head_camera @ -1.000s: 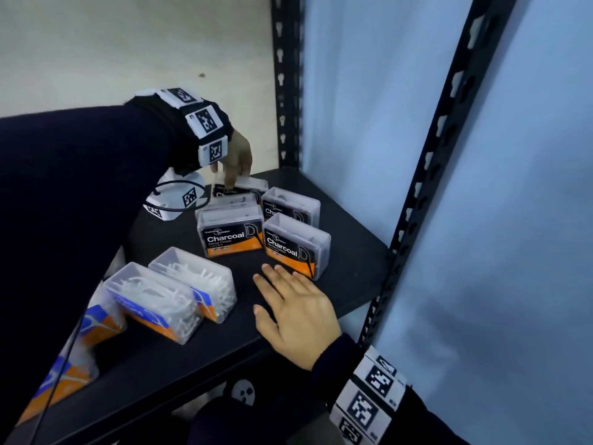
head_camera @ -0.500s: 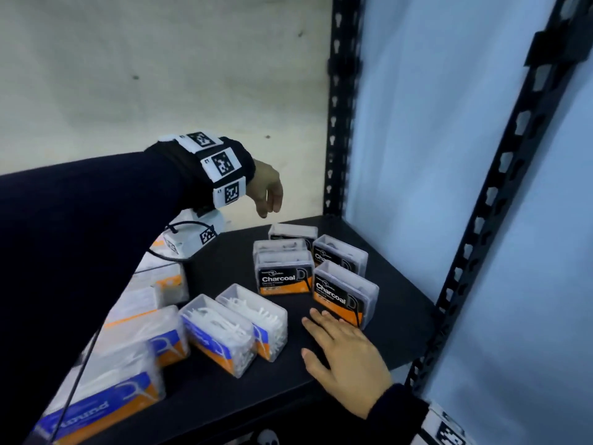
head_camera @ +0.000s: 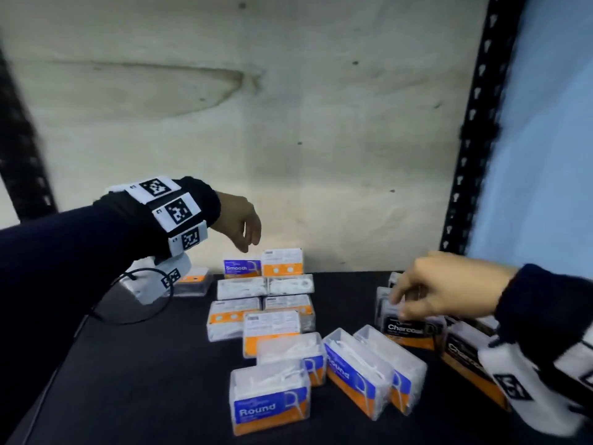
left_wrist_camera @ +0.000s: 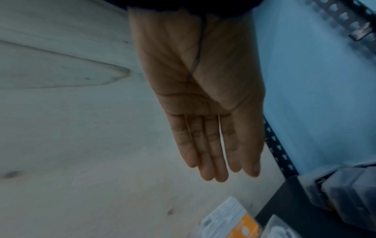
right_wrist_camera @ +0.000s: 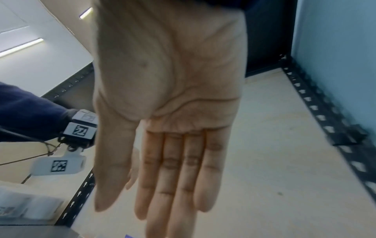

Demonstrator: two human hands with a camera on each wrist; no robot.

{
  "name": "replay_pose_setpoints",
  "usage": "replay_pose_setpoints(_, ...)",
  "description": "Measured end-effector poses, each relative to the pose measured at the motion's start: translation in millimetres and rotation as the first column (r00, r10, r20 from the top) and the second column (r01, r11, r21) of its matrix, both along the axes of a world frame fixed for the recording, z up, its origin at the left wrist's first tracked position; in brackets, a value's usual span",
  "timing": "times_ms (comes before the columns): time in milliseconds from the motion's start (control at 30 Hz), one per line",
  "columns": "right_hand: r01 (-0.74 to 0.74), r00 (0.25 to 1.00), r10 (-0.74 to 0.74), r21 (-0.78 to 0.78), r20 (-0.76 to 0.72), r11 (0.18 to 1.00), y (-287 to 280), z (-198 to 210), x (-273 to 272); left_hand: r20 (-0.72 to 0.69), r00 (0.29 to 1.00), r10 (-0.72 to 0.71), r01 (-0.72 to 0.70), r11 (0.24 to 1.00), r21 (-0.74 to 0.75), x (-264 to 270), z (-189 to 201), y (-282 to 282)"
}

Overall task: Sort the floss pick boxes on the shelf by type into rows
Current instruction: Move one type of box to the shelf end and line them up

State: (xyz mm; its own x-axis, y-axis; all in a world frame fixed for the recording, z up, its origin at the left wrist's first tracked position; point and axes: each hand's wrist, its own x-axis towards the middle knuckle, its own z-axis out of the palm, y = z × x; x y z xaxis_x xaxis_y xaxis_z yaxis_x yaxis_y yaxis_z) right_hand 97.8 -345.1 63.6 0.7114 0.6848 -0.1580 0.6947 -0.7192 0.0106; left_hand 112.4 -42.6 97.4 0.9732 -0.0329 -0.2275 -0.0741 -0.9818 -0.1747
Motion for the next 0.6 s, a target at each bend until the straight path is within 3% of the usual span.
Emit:
replay_pose_setpoints(233,-0.127,0.991,0.125,0.032,0.037,0.991,99,25,44,-0.014,0.991,0.135,-0.135,0.991,0.004,-21,-23,72)
replay_pose_setpoints(467,-0.073,0.992,0.087,-0.146,0.091,0.987,182,6,90,-0.056,0.965,0.256,-0.248,0.961,0.121,-9,-59,114)
replay_pose_setpoints(600,-0.023,0.996,0.041,-0.208,0.082,0.978,207,-12,114,-0.128,0.949,0.287,-0.274,0.956,0.108,3,-74,130)
